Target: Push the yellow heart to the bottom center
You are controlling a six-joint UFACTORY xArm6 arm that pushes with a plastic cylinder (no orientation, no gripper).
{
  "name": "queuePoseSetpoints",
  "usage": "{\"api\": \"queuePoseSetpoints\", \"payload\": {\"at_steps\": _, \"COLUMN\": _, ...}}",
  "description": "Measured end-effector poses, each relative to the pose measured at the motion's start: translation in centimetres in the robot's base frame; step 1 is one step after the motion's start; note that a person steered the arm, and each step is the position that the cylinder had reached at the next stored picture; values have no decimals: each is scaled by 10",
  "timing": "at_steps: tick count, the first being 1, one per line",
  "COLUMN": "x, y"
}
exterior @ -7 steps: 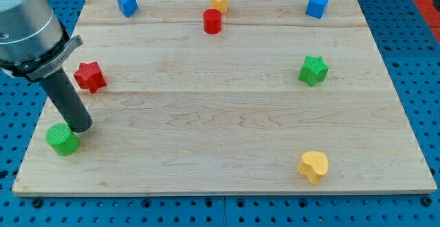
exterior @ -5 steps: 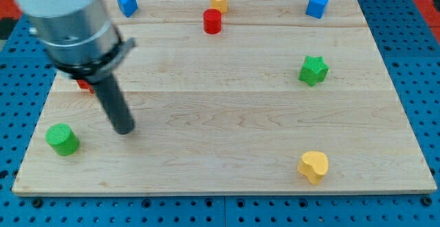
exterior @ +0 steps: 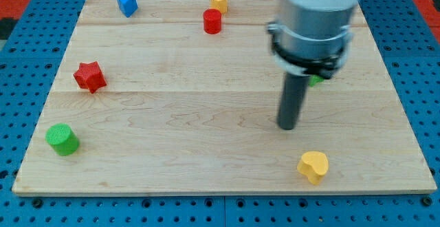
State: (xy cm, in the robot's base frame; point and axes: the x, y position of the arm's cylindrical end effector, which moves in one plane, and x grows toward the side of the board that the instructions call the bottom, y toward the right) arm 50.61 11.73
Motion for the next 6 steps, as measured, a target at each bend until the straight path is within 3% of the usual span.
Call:
{"api": "queuePoseSetpoints", "payload": {"at_steps": 2, "x": -7, "y": 54}}
{"api": "queuePoseSetpoints", "payload": {"at_steps": 3, "x": -6, "y": 125}}
{"api": "queuePoseSetpoints", "payload": {"at_steps": 4, "x": 21, "y": 146}}
{"api": "queuePoseSetpoints", "payload": {"at_steps": 5, "x": 83, "y": 126}}
{"api": "queuePoseSetpoints", "payload": {"at_steps": 6, "x": 112, "y": 63}}
